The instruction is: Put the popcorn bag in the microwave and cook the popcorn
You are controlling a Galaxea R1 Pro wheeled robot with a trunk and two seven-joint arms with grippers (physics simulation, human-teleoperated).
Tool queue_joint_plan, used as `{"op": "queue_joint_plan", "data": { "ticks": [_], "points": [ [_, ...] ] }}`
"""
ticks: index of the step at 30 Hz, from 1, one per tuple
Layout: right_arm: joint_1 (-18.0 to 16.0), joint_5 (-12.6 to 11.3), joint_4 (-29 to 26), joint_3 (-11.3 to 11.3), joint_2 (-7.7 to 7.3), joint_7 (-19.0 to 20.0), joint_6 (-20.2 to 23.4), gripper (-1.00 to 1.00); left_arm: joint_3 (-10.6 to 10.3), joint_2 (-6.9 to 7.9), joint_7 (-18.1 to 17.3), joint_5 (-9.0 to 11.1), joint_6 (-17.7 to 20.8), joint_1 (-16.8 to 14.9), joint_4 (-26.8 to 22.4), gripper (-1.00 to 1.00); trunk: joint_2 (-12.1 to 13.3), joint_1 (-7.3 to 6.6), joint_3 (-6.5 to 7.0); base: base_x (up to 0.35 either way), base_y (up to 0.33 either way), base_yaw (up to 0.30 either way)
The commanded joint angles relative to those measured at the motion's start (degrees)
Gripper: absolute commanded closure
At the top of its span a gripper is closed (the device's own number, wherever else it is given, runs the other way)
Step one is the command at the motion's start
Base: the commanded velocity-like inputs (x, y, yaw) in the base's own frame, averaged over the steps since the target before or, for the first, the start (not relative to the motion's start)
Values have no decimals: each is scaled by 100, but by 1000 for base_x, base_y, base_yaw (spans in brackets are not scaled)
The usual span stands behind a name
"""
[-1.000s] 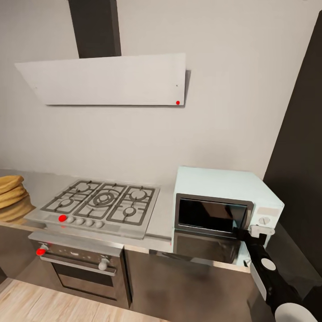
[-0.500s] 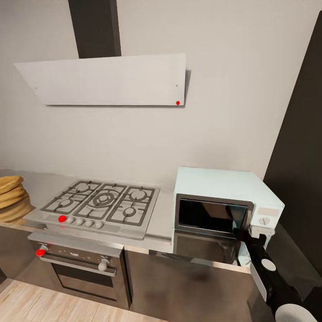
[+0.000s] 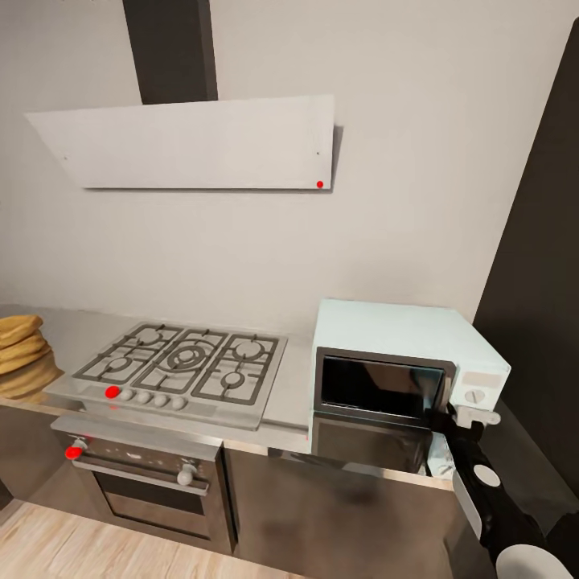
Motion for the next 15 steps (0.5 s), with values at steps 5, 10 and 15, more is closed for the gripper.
{"op": "queue_joint_plan", "data": {
  "ticks": [5, 10, 15],
  "points": [
    [-3, 45, -8, 164, 3, 35, -18, 100, 10, -1, 1, 1, -20, -3, 9, -100, -5, 2, -1, -109, 0, 0],
    [-3, 45, -8, 164, 5, 35, -17, 100, 10, -1, 1, 1, -20, -3, 9, -100, -5, 2, -1, -136, 0, 0],
    [-3, 45, -9, 164, 4, 35, -18, 100, 15, -1, 1, 1, -20, -3, 9, -100, -5, 2, -1, -6, 0, 0]
  ]
}}
